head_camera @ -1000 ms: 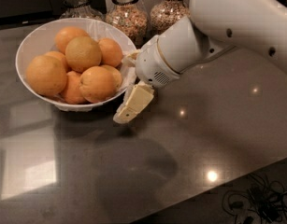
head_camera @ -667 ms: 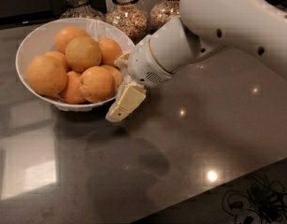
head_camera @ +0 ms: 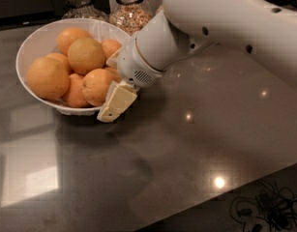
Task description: Pick orange from white bowl
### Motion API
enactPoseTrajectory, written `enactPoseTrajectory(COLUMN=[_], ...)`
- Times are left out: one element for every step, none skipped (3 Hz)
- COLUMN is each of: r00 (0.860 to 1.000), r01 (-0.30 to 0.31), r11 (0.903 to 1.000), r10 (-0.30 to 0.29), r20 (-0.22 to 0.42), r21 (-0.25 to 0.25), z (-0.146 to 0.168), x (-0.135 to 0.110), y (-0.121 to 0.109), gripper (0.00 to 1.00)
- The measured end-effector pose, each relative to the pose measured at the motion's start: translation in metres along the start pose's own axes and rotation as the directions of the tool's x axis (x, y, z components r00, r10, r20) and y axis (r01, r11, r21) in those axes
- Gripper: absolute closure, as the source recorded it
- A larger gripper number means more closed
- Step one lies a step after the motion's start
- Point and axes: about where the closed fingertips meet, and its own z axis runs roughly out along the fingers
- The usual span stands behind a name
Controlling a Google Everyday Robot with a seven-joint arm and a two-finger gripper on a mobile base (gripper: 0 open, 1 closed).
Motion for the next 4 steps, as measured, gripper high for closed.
enactPoseTrajectory(r00=[1.000, 1.000, 0.999, 0.999], r01=[0.008, -0.001, -0.006, -0.010], r11=[1.0000, 1.0000, 0.9998, 0.9994], r10=[-0.008, 0.001, 0.005, 0.009], r20=[-0.016, -0.026, -0.033, -0.031], r21=[-0.005, -0.008, -0.020, -0.033], z=[0.009, 0.015, 0.022, 0.027], x=[-0.008, -0.008, -0.009, -0.009], y=[-0.002, -0.005, -0.008, -0.008], gripper=[0.18, 0.19, 0.38, 0.61])
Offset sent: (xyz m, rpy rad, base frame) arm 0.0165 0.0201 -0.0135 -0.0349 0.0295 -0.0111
